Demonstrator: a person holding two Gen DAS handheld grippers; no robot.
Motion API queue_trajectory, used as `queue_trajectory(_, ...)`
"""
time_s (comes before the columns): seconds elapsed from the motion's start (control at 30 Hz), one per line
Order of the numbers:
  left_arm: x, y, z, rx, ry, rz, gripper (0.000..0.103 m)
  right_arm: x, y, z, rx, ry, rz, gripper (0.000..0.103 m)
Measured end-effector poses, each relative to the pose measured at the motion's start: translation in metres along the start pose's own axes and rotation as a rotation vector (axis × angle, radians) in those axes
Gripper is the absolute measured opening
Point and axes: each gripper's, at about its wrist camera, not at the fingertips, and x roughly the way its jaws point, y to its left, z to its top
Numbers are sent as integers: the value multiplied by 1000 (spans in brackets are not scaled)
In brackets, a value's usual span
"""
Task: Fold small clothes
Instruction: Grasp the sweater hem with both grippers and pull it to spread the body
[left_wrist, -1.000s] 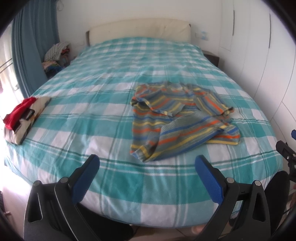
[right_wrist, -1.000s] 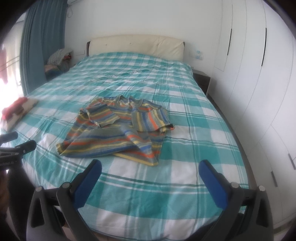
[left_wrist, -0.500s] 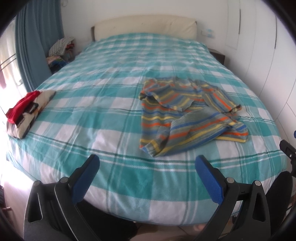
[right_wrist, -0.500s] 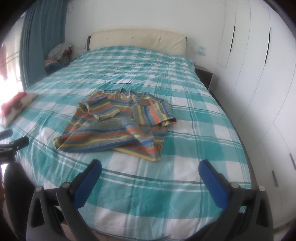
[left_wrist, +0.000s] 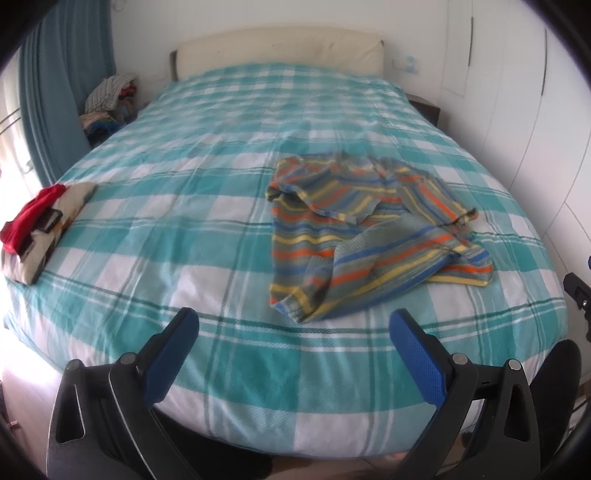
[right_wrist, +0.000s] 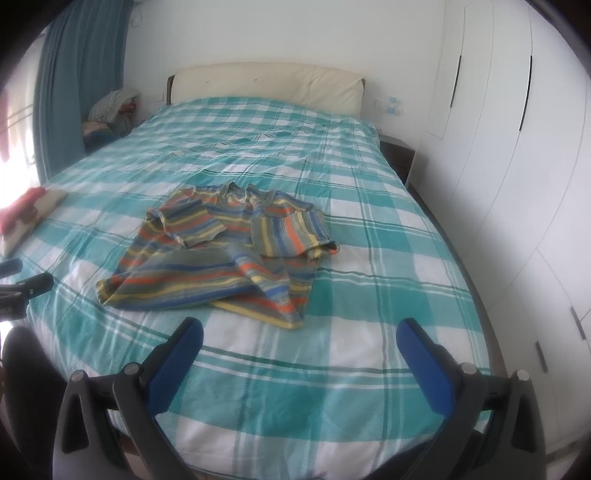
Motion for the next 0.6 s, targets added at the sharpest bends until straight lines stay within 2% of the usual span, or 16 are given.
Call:
queue_trajectory(0.13,39,8,5,-19,84,-77,102,23,-6,4,-18,18,42,103)
queue_trajectory(0.27,61,3,16,26,84,-154,102,45,-11,12,-47,10,83,103)
queue_trajectory(0.37,92,-11,29,103,122,-234,101,87,-13,20,-50,53,213,103)
queue_trajectory(0.43,113,-18,33,142,163,-260,98,132,-15,27,-20,143,280,103)
queue_trajectory(0.5,129,-24,33,168,191,-260,68,176,-17,29,31,244,360,102)
queue_trajectory(0.53,136,-27,31,183,219,-272,33,194,-18,29,60,286,384,99)
queue_trajectory(0.57,143,-28,28,191,250,-284,4,209,-18,26,84,318,436,83)
queue_trajectory(0.6,145,-28,25,192,263,-290,6,221,-17,23,108,356,499,53)
